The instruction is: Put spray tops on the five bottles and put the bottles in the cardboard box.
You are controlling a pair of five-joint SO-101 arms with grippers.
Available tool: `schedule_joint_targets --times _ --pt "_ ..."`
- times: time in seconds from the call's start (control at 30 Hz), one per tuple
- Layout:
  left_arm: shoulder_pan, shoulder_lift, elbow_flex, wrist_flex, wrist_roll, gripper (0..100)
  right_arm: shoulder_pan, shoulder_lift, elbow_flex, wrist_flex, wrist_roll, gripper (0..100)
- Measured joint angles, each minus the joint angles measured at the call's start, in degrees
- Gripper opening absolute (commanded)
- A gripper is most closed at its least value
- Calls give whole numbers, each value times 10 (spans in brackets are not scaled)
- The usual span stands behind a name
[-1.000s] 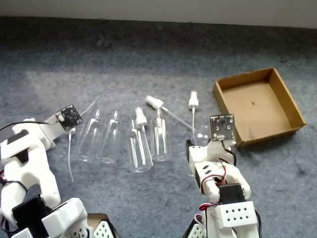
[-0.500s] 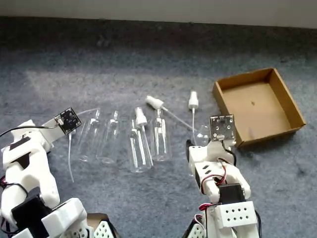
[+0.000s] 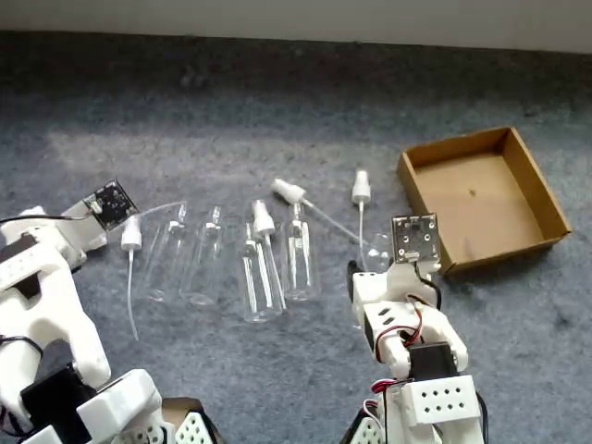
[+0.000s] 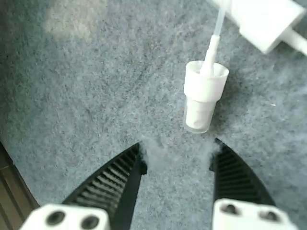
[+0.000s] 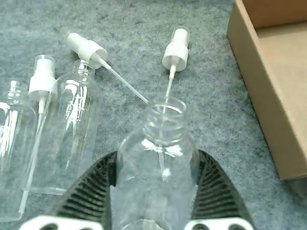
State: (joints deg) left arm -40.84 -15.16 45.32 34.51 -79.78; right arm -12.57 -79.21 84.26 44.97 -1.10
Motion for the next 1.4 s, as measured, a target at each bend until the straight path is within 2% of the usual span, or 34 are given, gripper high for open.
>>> schedule_joint_targets --times 0.13,0.3,0.4,0.5,0.67,1.0,1.17,1.23,1.4 --pt "9 0 -91 131 19 185 0 2 4 -16 0 38" --pt "41 0 -165 280 98 185 0 -1 40 -76 0 38" --pt "64 0 -189 345 182 185 0 -1 45 -86 0 38" --pt "78 0 -206 385 306 185 0 -1 45 -87 0 38" --pt "81 0 -215 398 498 185 0 -1 45 -87 0 38" --pt "84 0 -198 398 760 189 2 4 40 -87 0 38" --pt "98 0 -193 414 873 193 2 -55 40 -87 0 38" --pt "113 0 -193 425 912 229 2 -98 40 -84 0 38" --pt "128 0 -193 431 986 425 2 -223 66 -32 0 38"
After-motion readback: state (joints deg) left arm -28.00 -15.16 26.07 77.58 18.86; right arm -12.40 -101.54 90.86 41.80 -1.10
